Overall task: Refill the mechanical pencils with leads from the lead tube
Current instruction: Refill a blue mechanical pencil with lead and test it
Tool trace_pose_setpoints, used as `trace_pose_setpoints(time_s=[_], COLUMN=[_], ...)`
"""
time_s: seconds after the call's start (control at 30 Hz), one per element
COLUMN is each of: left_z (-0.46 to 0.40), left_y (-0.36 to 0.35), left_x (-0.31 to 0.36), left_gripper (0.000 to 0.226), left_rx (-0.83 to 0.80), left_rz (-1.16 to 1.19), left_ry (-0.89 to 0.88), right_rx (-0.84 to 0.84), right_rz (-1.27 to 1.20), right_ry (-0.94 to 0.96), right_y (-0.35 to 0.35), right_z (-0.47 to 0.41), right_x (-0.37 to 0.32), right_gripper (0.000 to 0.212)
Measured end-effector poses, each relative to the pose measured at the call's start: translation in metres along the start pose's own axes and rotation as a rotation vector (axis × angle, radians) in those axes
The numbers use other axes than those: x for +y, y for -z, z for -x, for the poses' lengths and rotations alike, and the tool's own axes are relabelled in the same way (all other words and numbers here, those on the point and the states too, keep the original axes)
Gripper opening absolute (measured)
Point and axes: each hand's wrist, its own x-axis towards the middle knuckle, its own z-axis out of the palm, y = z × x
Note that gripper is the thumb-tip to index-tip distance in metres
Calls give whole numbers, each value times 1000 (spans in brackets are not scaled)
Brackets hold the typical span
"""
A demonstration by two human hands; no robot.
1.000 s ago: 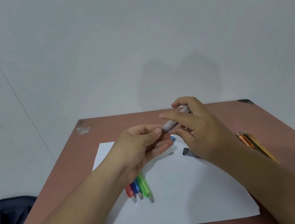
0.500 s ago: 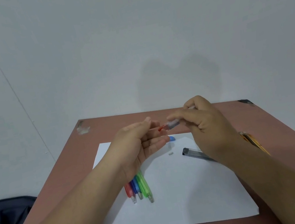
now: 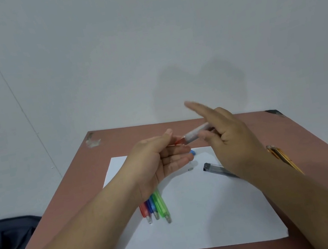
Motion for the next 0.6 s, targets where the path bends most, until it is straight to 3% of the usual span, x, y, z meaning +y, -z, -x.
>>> trace_pose_setpoints(time_s=[0.6], left_z=[-2], left_y=[1], left_x=[-1], left_gripper=[31], left_rx=[14], left_rz=[-15], left_ry=[-9], right_rx=[58], right_rz=[-76], right_ry=[-79], right_y=[-2], right_z=[-1], right_x=[0], right_gripper=[48])
